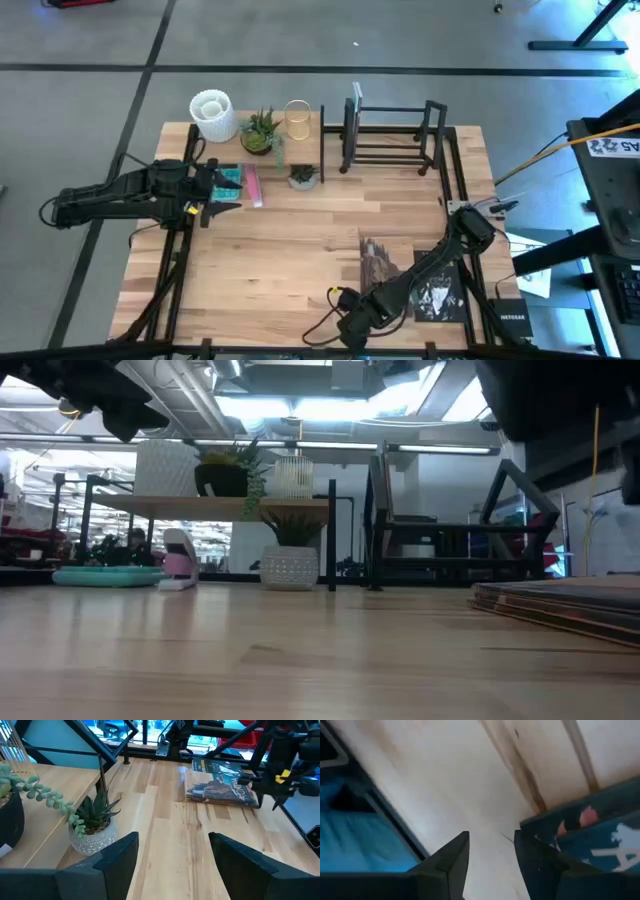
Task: Stock shelves
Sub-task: Adjust the stacked books on the table, then remove the purple book from the bookshelf
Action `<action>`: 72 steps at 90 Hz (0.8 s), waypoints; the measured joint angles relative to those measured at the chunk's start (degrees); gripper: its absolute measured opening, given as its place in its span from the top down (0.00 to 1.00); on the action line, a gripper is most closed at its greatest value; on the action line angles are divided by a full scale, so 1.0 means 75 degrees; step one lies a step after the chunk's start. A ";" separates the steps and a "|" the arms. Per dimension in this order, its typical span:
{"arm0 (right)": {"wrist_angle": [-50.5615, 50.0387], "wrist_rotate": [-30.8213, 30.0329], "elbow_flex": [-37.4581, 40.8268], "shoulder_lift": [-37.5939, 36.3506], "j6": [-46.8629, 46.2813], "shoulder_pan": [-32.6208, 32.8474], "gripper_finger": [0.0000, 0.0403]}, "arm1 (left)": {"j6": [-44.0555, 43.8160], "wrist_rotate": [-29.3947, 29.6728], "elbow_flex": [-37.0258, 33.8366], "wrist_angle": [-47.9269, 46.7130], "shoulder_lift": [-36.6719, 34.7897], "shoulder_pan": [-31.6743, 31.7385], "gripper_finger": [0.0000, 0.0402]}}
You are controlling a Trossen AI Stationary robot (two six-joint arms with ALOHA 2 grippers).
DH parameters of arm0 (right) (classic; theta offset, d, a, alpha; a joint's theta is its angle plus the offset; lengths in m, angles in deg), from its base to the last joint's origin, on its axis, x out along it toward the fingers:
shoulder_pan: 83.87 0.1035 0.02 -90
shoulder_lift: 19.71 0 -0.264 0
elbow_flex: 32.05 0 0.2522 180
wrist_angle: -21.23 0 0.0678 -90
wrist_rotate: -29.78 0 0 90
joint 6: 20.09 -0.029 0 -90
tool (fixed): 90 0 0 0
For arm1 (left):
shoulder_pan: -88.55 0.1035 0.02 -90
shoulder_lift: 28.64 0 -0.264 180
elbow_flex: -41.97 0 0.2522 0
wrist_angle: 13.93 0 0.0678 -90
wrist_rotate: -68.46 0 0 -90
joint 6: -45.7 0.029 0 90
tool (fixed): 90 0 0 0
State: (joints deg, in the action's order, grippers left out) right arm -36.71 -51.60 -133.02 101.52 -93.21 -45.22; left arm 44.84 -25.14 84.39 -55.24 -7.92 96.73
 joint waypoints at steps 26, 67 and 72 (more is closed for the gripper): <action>-0.1345 0.0118 0.0031 0.0000 -0.0431 0.0111 0.65 | 0.0000 0.0000 -0.0001 -0.0001 0.0010 -0.0002 0.41; -0.2263 -0.3024 -0.2106 -0.0012 0.0817 0.0061 0.65 | 0.0000 0.0023 -0.0001 -0.0001 0.0022 0.0001 0.41; -0.3075 -0.4447 -0.2449 -0.0015 0.0876 0.0003 0.65 | 0.0000 0.0026 -0.0001 0.0000 0.0022 -0.0002 0.41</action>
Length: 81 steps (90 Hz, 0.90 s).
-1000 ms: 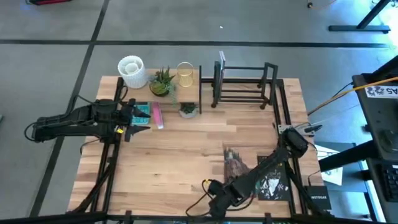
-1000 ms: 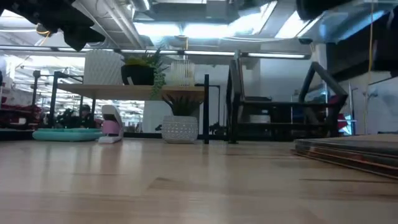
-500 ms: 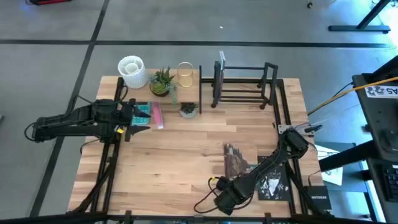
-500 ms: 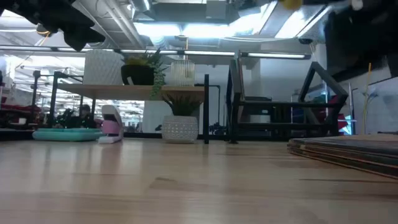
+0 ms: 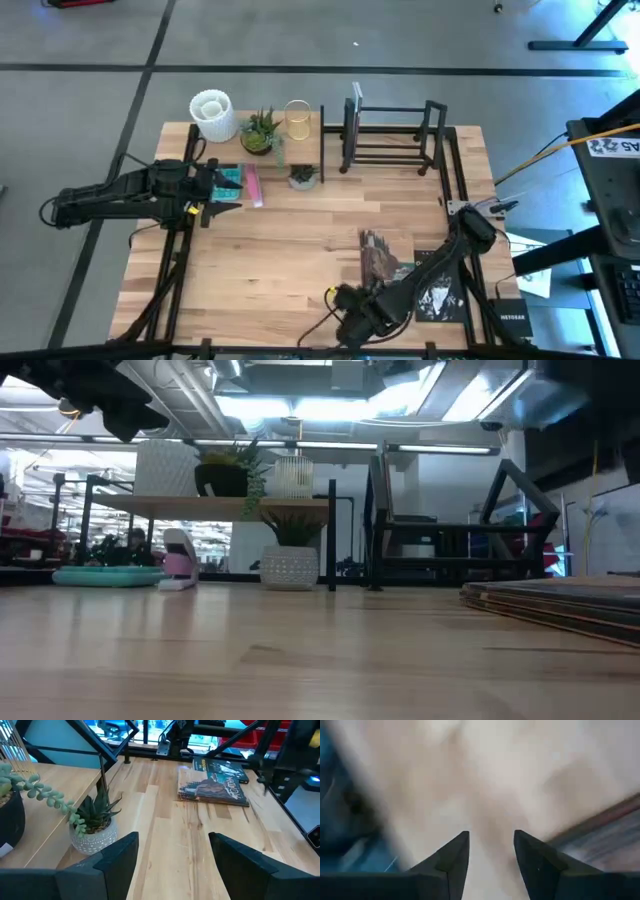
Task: Stock shelves
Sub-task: Remove the purple book from the bookshelf
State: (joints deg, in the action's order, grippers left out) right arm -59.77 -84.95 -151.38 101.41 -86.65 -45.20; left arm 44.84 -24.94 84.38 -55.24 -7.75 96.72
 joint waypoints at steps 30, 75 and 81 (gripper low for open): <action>-0.2850 -0.3990 -0.0755 -0.0793 0.0453 -0.1919 0.65 | 0.0001 -0.0002 0.0000 0.0011 0.0021 0.0000 0.41; -0.1218 -0.2875 -0.0704 -0.3026 0.3432 -0.6350 0.65 | 0.0009 -0.0058 0.0000 0.0020 0.0131 0.0000 0.41; -0.1105 -0.2357 -0.0700 -0.3002 0.3649 -0.6747 0.65 | 0.0009 -0.0061 0.0000 0.0000 0.0159 0.0000 0.41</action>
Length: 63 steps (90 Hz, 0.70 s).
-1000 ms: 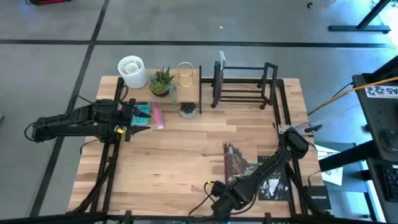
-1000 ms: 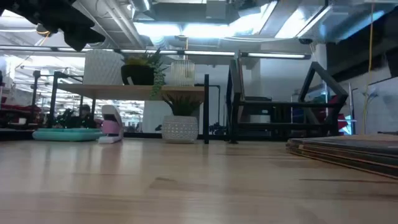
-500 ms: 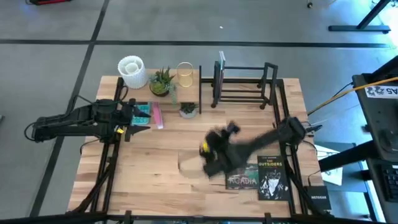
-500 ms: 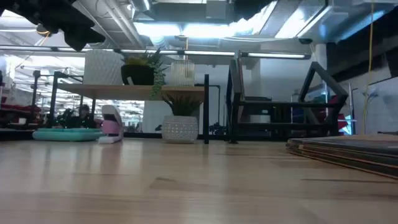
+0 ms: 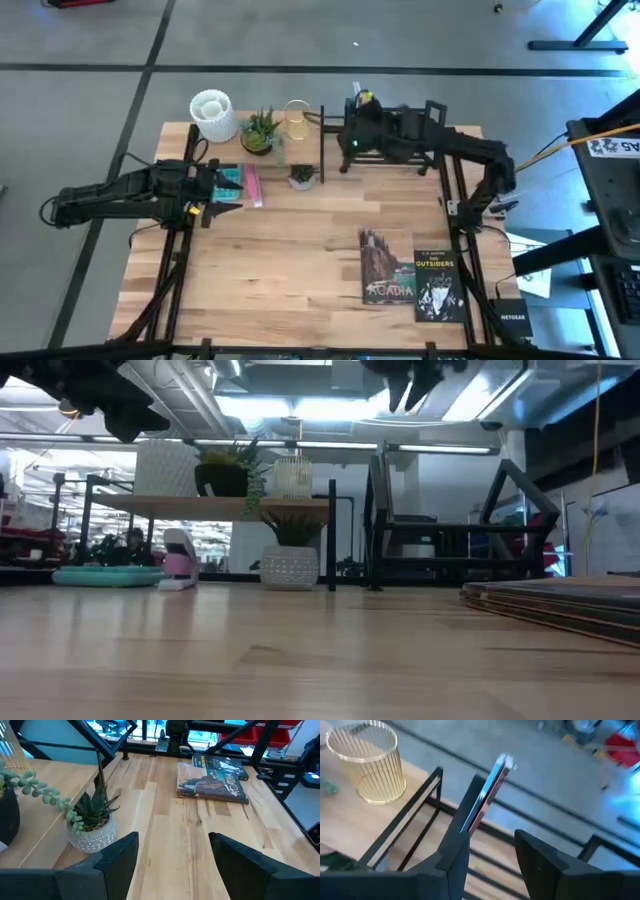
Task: Stock shelves
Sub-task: Remove the purple book from the bookshelf
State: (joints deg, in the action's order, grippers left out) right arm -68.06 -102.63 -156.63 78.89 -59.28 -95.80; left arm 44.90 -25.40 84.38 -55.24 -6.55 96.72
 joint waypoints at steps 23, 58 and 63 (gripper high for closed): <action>0.0561 0.0845 0.0005 0.0079 0.0335 -0.1019 0.64 | -0.0003 0.0000 0.0000 -0.0001 0.0012 0.0002 0.41; 0.1044 0.0917 0.0006 0.0117 0.0488 -0.1581 0.36 | -0.0003 0.0000 0.0000 -0.0002 0.0012 0.0000 0.41; 0.1105 0.0861 0.0006 0.0117 0.0490 -0.1607 0.36 | -0.0003 0.0000 0.0000 -0.0002 0.0012 0.0000 0.41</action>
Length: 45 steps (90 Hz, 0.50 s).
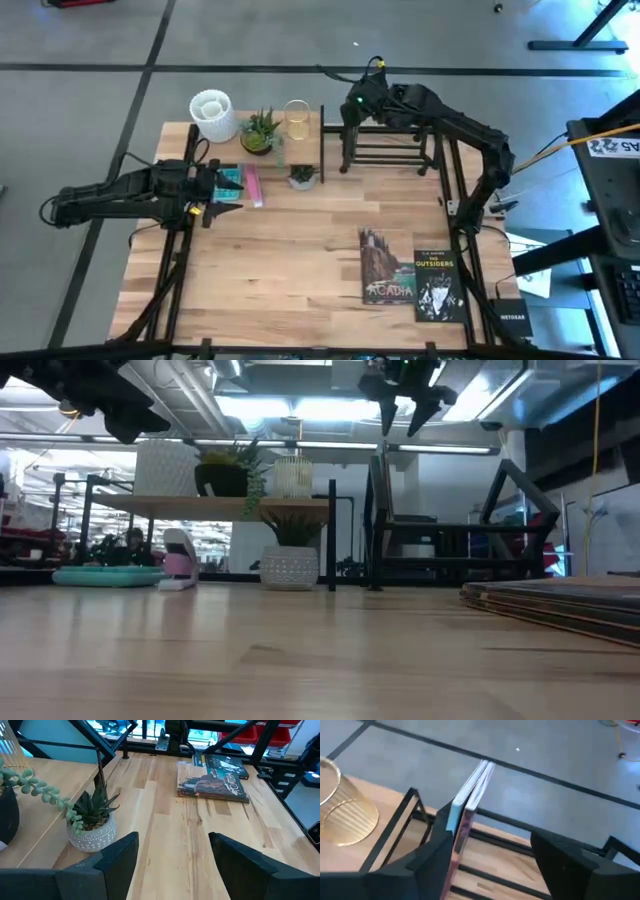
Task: Stock shelves
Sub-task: Remove the purple book from the bookshelf
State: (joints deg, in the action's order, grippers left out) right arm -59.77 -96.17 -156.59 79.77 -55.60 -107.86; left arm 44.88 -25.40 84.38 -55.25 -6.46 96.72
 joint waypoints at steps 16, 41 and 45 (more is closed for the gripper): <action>0.0144 -0.0297 0.0070 0.0000 -0.0062 -0.0075 0.35 | 0.0000 0.0000 0.0000 0.0001 0.0000 0.0000 0.41; 0.0549 -0.0270 0.0567 -0.0015 -0.0212 -0.0258 0.35 | 0.0000 0.0000 0.0000 -0.0002 0.0000 0.0000 0.41; 0.0626 -0.0267 0.0592 -0.0015 -0.0197 -0.0262 0.35 | 0.0000 0.0000 0.0000 -0.0002 0.0000 0.0001 0.41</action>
State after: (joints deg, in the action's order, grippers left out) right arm -55.07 -98.17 -152.15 79.66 -57.08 -109.82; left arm 44.88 -25.40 84.38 -55.26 -6.46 96.72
